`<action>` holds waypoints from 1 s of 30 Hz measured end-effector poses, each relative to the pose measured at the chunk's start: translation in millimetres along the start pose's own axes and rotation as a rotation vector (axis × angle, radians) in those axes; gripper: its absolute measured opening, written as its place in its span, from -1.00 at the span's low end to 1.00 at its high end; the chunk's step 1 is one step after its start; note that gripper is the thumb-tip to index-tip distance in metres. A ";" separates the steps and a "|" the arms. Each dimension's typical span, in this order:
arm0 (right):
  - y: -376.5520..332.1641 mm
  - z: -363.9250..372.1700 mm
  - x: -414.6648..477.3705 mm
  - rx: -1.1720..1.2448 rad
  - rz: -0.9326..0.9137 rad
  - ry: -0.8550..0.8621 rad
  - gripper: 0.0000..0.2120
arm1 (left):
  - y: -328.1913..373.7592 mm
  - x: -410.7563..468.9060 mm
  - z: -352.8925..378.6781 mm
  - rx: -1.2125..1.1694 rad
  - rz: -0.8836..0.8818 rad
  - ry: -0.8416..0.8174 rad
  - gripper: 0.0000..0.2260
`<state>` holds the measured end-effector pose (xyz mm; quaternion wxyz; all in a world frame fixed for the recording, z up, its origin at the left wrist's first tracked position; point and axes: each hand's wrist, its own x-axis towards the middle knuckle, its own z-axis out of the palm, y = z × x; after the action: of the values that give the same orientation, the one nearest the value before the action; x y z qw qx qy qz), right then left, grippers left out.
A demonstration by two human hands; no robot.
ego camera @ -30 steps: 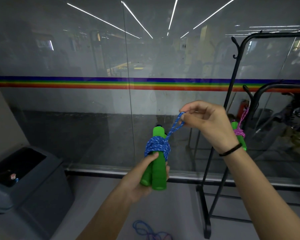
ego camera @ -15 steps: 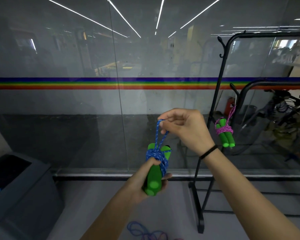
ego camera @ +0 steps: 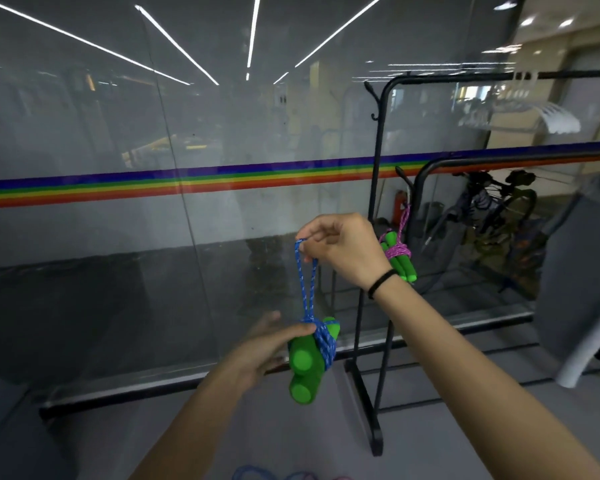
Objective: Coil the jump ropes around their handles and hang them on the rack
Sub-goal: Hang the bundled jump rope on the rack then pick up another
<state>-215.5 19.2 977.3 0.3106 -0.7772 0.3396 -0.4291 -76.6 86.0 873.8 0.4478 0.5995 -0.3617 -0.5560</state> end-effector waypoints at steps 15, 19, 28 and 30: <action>80.9 -65.7 65.0 -0.056 0.125 0.186 -0.85 | 92.2 102.1 79.2 0.063 0.510 -0.029 -0.83; 115.2 -97.3 95.8 -0.076 0.155 0.196 -0.88 | 112.8 152.5 101.0 0.143 0.517 -0.010 -0.84; 175.9 -161.0 173.3 -0.002 0.220 0.223 -0.93 | 188.8 263.5 147.2 0.218 0.597 0.081 -0.91; 183.9 -170.9 186.0 0.032 0.223 0.255 -0.94 | 202.3 285.1 156.8 0.224 0.601 0.084 -0.94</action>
<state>-339.0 -267.3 994.7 0.3230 -0.6689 0.4534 -0.4927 -184.7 -268.9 969.1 0.5378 0.5336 -0.5629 -0.3304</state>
